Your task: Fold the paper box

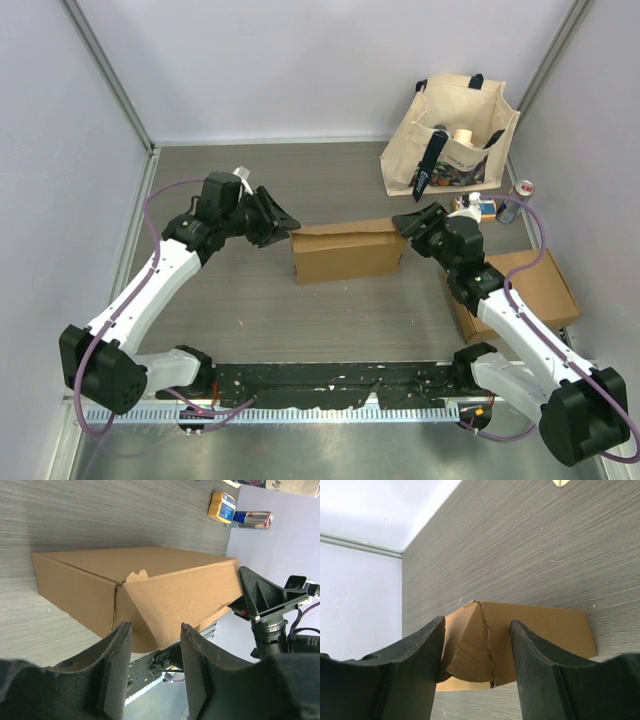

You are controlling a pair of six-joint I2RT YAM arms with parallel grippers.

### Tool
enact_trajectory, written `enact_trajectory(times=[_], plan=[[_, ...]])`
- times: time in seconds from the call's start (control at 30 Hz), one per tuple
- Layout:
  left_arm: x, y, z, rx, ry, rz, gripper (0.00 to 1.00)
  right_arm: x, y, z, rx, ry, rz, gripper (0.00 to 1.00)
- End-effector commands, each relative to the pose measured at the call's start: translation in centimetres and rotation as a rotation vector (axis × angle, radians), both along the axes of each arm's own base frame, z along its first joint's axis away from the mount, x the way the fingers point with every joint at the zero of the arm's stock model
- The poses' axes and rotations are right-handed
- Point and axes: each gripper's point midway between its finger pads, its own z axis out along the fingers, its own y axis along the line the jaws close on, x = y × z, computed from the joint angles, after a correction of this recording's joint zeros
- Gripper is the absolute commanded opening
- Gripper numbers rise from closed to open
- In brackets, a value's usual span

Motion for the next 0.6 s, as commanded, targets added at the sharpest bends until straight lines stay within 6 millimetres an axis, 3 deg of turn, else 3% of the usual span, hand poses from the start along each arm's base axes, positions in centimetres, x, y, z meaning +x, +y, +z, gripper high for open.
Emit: enact_trajectory(times=[0.0, 0.13, 0.3, 0.37, 0.43, 0.5, 0.53, 0.57], plan=[[-0.6, -0.3, 1.4, -0.048, -0.017, -0.021, 0.42, -0.3, 0.1, 0.4, -0.037, 0.007, 0.016, 0.59], [-0.6, -0.3, -0.3, -0.044, -0.016, -0.023, 0.29, -0.4, 0.2, -0.2, -0.050, 0.011, 0.023, 0.59], [-2.1, -0.1, -3.9, -0.023, 0.019, -0.048, 0.08, -1.0, 0.0, -2.1, -0.077, 0.011, 0.040, 0.58], [-2.9, 0.2, -5.5, -0.009, 0.031, -0.048, 0.08, -1.5, -0.1, -2.6, -0.110, 0.001, 0.062, 0.59], [-3.2, 0.6, -5.8, -0.001, 0.021, -0.038, 0.11, -1.7, 0.0, -2.3, -0.130, -0.013, 0.087, 0.62], [-3.3, 0.7, -6.0, 0.000, 0.018, -0.040, 0.17, -1.5, 0.6, -0.2, -0.143, -0.057, 0.151, 0.71], [-3.2, 0.6, -5.9, 0.001, 0.007, -0.046, 0.20, -1.9, 0.7, -0.9, -0.155, 0.002, 0.183, 0.75], [-3.1, 0.6, -5.6, 0.003, 0.002, -0.047, 0.23, -0.8, -0.2, 1.2, -0.143, -0.023, 0.174, 0.78]])
